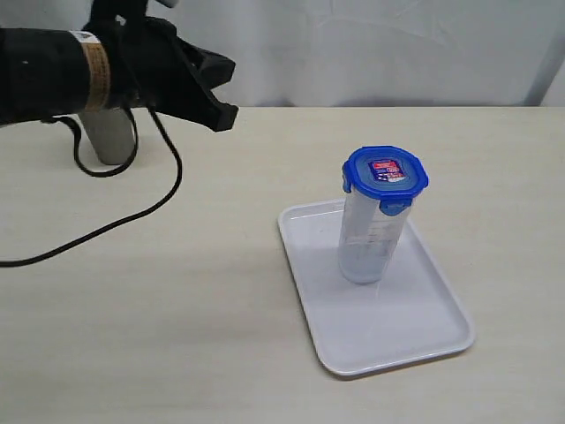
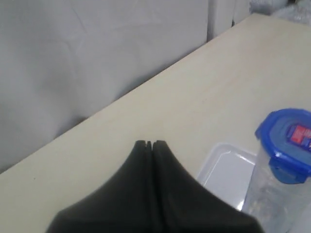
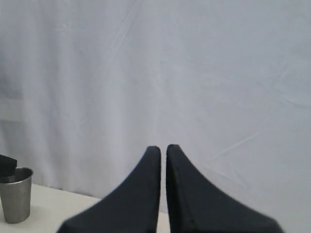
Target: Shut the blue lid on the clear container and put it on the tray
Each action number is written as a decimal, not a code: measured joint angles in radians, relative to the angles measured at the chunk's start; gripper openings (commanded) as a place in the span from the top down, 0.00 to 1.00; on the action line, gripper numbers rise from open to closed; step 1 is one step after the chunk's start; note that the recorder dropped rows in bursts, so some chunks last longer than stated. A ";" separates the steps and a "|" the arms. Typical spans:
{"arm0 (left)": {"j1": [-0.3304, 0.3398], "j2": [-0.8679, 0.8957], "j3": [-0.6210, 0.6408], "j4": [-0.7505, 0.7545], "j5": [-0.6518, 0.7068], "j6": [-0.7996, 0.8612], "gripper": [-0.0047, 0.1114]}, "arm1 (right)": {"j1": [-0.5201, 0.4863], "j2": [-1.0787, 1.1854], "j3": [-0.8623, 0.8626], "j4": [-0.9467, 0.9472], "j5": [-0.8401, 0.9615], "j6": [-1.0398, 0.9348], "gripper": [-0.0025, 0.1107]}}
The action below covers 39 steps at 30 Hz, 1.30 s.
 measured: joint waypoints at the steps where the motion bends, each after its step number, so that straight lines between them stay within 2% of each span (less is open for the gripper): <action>1: 0.000 -0.028 0.032 -0.071 -0.011 0.066 0.96 | 0.000 -0.017 0.006 0.000 -0.004 0.000 0.94; 6: 0.000 -0.208 0.192 -0.464 -0.097 0.437 0.96 | 0.000 -0.113 0.062 0.000 -0.056 0.000 0.94; 9: 0.000 -0.308 0.267 -0.601 -0.112 0.586 0.96 | 0.000 -0.157 0.084 0.000 -0.078 0.010 0.94; 11: 0.000 -0.374 0.314 -0.647 -0.115 0.626 0.96 | 0.000 -0.181 0.092 0.000 -0.081 0.020 0.94; 18: 0.000 -0.605 0.435 -0.678 -0.085 0.658 0.96 | 0.000 -0.249 0.097 0.009 -0.068 0.024 0.94; 25: 0.000 -0.798 0.477 -0.680 0.118 0.658 0.96 | 0.000 -0.272 0.097 0.055 -0.067 0.048 0.94; 31: 0.000 -0.882 0.477 -0.680 0.177 0.658 0.96 | 0.000 -0.272 0.097 0.188 -0.067 0.121 0.94; 39: 0.000 -0.891 0.477 -0.680 0.187 0.658 0.96 | 0.000 -0.272 0.097 0.206 -0.067 0.131 0.94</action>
